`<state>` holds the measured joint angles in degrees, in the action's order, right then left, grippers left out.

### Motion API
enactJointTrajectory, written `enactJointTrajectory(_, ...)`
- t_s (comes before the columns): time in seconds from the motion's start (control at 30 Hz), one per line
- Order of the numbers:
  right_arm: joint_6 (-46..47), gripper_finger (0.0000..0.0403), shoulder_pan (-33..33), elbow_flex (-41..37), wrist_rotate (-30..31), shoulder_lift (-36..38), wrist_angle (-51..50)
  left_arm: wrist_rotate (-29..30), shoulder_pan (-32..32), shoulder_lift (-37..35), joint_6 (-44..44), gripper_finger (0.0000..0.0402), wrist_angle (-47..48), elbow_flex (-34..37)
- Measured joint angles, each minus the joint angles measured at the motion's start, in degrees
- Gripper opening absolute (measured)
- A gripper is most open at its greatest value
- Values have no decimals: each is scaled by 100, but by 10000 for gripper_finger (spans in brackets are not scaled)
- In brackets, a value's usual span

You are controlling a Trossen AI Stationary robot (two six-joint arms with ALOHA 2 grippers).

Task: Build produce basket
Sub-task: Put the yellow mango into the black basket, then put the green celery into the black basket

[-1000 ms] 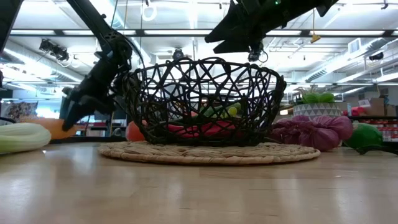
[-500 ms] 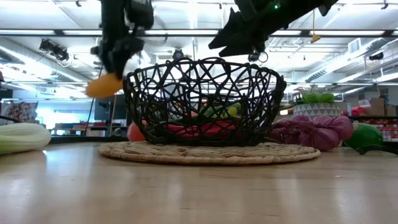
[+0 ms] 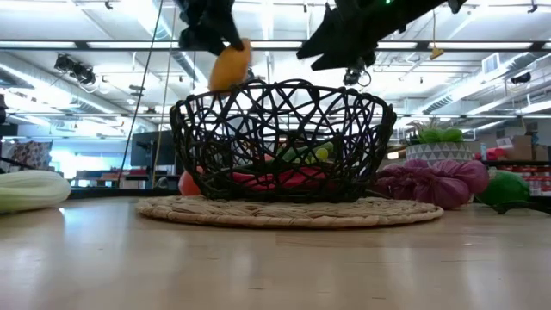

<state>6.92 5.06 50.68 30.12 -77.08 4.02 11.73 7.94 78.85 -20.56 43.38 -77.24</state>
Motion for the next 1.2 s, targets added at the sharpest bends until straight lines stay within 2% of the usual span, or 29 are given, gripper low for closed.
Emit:
enactJointTrajectory(0.17,0,298,0,0,45,248,-309,101,-292,108,-24,200,-148,-1)
enactJointTrajectory(0.5,63,298,0,-1,46,271,-414,372,-254,179,-72,309,48,-1)
enactJointTrajectory(0.7,89,298,0,0,38,219,-398,516,-64,177,49,318,347,-1)
enactJointTrajectory(0.8,105,298,0,0,31,217,-416,905,322,177,20,318,878,-1)
enactJointTrajectory(0.9,107,298,11,0,31,217,-414,930,868,177,21,318,1270,-1)
enactJointTrajectory(1.2,157,298,11,0,20,215,-466,118,2359,183,314,310,1658,-1)
